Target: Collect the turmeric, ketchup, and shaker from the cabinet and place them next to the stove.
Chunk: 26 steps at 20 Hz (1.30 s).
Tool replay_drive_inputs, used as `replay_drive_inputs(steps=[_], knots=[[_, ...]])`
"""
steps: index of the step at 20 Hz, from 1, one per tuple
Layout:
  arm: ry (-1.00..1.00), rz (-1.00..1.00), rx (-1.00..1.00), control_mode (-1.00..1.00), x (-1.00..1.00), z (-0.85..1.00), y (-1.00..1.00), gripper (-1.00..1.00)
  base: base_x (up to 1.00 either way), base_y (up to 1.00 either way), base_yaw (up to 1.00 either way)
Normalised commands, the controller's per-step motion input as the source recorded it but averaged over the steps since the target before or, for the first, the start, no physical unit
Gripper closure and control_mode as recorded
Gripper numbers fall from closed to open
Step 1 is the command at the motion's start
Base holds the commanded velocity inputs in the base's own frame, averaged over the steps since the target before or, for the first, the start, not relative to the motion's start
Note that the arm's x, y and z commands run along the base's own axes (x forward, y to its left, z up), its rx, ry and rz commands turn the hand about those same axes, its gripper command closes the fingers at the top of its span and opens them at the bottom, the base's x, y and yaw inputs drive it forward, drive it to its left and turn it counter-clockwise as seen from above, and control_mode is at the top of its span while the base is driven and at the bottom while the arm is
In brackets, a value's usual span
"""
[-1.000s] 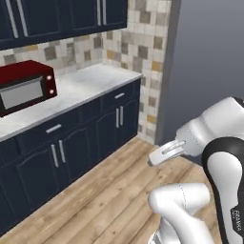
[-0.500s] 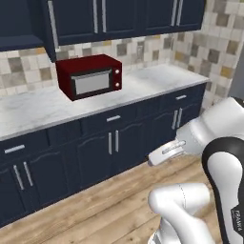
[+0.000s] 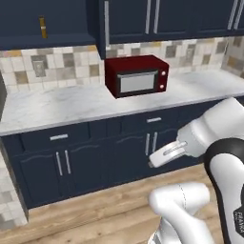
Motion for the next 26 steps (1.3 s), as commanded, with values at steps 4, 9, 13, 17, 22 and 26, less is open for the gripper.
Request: replay_drive_inputs(steps=[4,9,13,17,22,26], knots=[[0.0,0.0,0.0,1.0,0.0,0.0,0.0,-1.0,0.81,0.16,0.31],[0.0,0.0,0.0,1.0,0.0,0.0,0.0,-1.0,1.0,0.07,0.26],[0.0,0.0,0.0,1.0,0.0,0.0,0.0,-1.0,0.94,0.49,0.1],[0.0,0.0,0.0,1.0,0.0,0.0,0.0,-1.0,0.75,0.72,0.0],[0.0,0.0,0.0,1.0,0.0,0.0,0.0,-1.0,0.41,0.7,-0.06],[0.0,0.0,0.0,1.0,0.0,0.0,0.0,-1.0,0.53,0.49,-0.13]])
